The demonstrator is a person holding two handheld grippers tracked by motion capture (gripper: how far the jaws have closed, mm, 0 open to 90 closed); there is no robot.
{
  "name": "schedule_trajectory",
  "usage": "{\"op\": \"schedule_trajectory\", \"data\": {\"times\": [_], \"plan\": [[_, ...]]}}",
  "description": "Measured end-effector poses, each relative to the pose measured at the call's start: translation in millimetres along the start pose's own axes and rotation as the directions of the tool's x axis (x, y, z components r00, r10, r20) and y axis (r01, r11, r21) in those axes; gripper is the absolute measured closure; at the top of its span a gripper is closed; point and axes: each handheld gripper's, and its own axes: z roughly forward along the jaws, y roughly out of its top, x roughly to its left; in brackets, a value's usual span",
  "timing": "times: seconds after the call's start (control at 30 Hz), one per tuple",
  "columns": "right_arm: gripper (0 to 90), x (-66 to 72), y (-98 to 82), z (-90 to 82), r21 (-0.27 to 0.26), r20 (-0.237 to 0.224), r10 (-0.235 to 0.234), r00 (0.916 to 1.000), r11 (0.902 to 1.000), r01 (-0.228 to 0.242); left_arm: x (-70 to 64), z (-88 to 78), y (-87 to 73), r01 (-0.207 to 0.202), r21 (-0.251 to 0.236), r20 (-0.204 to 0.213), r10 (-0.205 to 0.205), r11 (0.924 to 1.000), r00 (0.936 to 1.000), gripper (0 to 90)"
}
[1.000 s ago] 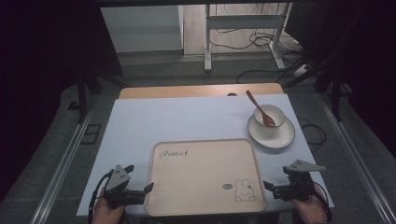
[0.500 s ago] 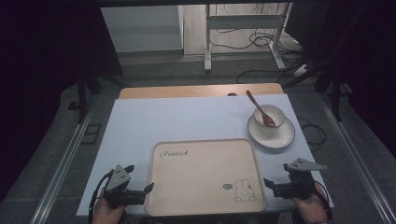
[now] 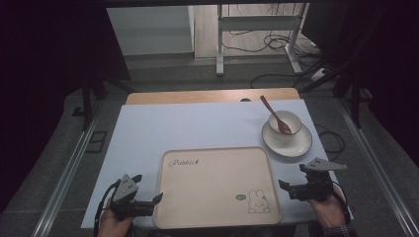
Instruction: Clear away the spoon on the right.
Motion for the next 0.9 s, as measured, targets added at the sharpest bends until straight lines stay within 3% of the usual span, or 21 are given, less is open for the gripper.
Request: {"op": "schedule_trajectory", "data": {"times": [0.4, 0.9], "plan": [[0.0, 0.0, 19.1, 5.3, -0.010, 0.012, -0.033, 0.9994, 0.9994, 0.033, 0.2, 0.0, 0.0, 0.003, 0.001, 0.000, -0.003, 1.0000, 1.0000, 4.1], [0.0, -10.2, 46.6, 16.1, -0.021, 0.011, -0.022, 0.9997, 0.9995, 0.022, 0.1, 0.2, 0.1, 0.003, 0.003, 0.000, -0.003, 1.0000, 1.0000, 4.1]]}}
